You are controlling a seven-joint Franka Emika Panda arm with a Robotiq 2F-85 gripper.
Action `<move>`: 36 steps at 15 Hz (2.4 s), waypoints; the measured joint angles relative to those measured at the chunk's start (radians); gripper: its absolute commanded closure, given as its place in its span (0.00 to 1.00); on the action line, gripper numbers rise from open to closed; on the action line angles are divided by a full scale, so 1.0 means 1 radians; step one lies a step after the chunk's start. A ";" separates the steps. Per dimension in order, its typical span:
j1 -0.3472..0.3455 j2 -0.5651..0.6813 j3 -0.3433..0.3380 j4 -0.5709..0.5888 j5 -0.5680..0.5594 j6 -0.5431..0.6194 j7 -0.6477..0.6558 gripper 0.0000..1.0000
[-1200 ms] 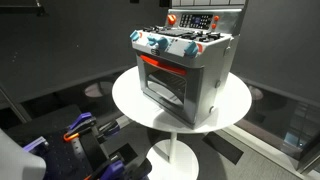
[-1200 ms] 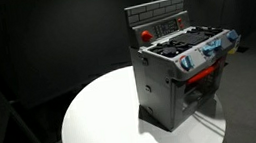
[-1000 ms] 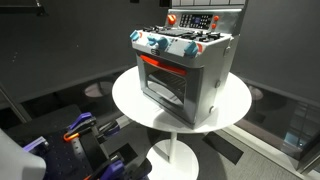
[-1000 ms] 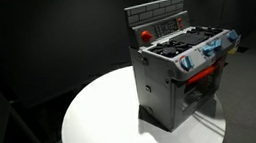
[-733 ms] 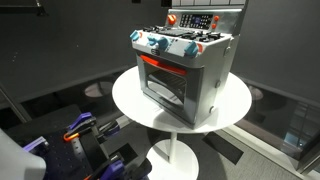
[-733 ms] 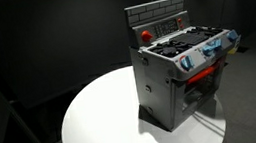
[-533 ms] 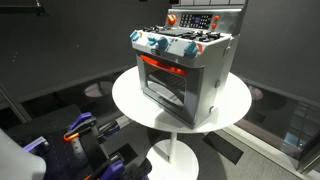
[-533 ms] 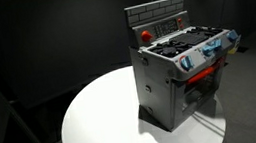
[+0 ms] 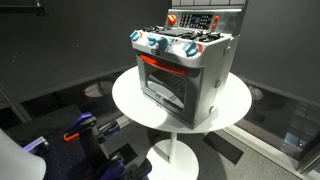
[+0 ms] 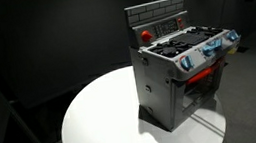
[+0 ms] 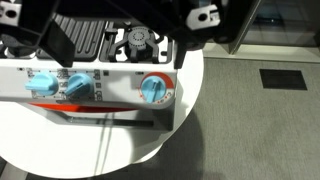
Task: Press the top switch on the stove
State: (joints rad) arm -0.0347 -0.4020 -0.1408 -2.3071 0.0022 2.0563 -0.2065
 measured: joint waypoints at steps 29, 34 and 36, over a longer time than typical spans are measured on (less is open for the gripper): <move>-0.001 0.365 0.041 0.170 -0.021 0.450 0.097 0.00; -0.001 0.388 0.042 0.168 -0.021 0.474 0.097 0.00; -0.001 0.403 0.042 0.168 -0.021 0.494 0.097 0.00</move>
State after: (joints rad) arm -0.0353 0.0010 -0.0984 -2.1387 -0.0190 2.5508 -0.1092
